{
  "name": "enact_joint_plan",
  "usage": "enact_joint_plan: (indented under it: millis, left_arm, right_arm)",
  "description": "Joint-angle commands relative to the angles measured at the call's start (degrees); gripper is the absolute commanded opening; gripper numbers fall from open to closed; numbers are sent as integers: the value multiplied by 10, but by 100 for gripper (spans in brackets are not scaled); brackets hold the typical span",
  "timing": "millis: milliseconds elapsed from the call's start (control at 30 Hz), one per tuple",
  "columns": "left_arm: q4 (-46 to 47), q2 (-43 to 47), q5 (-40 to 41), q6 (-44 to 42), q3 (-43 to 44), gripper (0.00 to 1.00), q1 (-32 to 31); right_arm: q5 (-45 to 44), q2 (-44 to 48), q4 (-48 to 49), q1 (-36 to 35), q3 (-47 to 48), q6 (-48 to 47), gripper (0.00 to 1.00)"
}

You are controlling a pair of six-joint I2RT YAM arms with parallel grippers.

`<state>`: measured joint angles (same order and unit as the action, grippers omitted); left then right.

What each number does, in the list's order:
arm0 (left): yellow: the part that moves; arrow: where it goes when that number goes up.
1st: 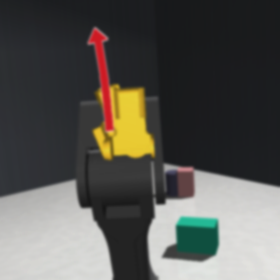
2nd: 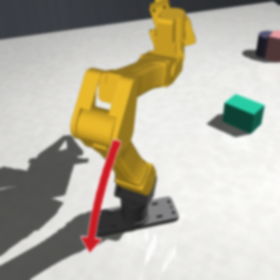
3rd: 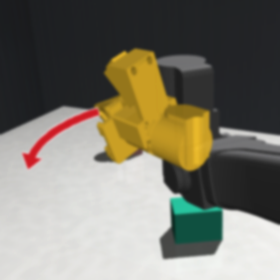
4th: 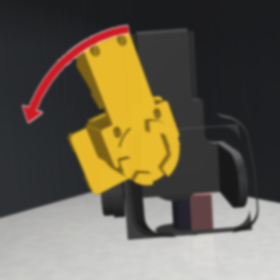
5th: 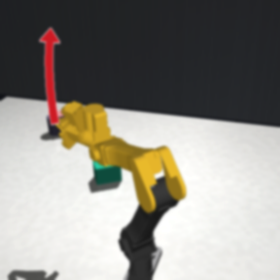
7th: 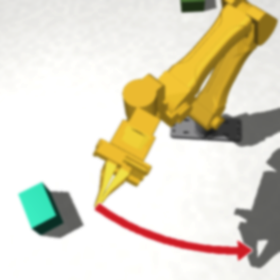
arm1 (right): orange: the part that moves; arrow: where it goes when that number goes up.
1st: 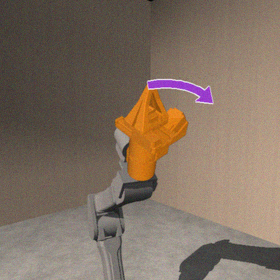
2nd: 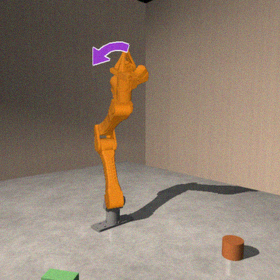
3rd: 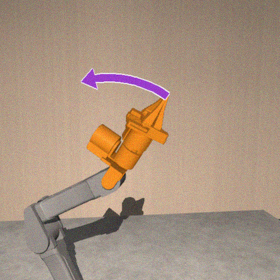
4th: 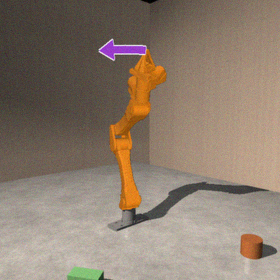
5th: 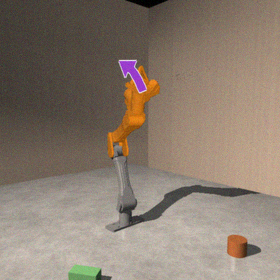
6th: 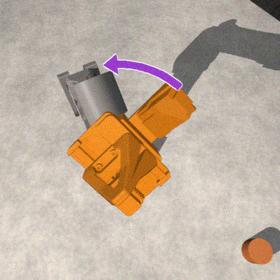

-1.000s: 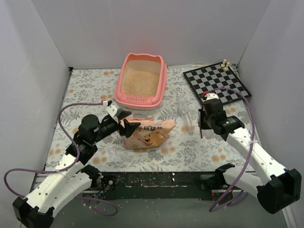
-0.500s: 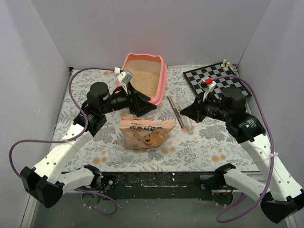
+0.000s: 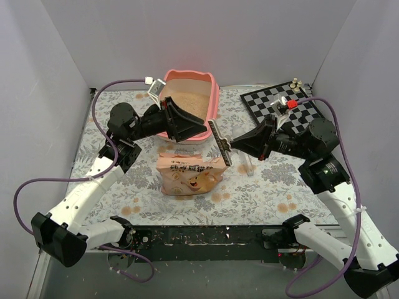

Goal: Fill the litter box with clean litter

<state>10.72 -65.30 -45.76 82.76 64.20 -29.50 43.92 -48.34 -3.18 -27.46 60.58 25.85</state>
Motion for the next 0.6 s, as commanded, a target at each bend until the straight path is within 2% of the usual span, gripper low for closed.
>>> enact_joint_plan:
  millis: [0, 367, 467, 567]
  left_arm:
    - [104, 19, -12, 63, -15, 64, 6]
    - [181, 22, -16, 102, -38, 59, 7]
    - [192, 20, -21, 107, -37, 52, 7]
    - [199, 24, -20, 105, -40, 37, 7]
  right_arm:
    - [29, -3, 131, -5, -18, 82, 1]
    - [-1, -35, 176, -47, -27, 98, 1]
    - [-16, -39, 191, -61, -35, 101, 1]
    - [-27, -43, 195, -69, -37, 103, 1]
